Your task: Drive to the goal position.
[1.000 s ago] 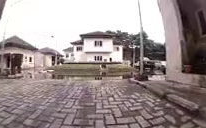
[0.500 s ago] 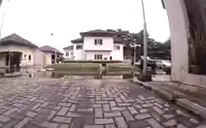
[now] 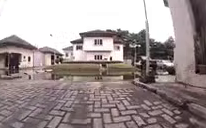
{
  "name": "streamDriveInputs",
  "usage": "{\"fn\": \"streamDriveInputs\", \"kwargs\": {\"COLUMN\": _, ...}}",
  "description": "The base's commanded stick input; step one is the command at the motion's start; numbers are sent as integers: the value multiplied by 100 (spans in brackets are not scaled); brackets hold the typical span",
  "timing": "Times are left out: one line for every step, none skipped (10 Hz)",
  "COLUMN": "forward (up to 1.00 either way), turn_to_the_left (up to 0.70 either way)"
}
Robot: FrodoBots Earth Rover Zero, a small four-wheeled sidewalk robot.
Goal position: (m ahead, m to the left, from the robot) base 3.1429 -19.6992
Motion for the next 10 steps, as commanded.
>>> {"fn": "streamDriveInputs", "kwargs": {"forward": 50, "turn_to_the_left": 0}}
{"fn": "streamDriveInputs", "kwargs": {"forward": 50, "turn_to_the_left": 0}}
{"fn": "streamDriveInputs", "kwargs": {"forward": 50, "turn_to_the_left": 0}}
{"fn": "streamDriveInputs", "kwargs": {"forward": 50, "turn_to_the_left": 0}}
{"fn": "streamDriveInputs", "kwargs": {"forward": 50, "turn_to_the_left": 0}}
{"fn": "streamDriveInputs", "kwargs": {"forward": 50, "turn_to_the_left": 0}}
{"fn": "streamDriveInputs", "kwargs": {"forward": 50, "turn_to_the_left": 0}}
{"fn": "streamDriveInputs", "kwargs": {"forward": 50, "turn_to_the_left": 0}}
{"fn": "streamDriveInputs", "kwargs": {"forward": 50, "turn_to_the_left": 0}}
{"fn": "streamDriveInputs", "kwargs": {"forward": 50, "turn_to_the_left": 0}}
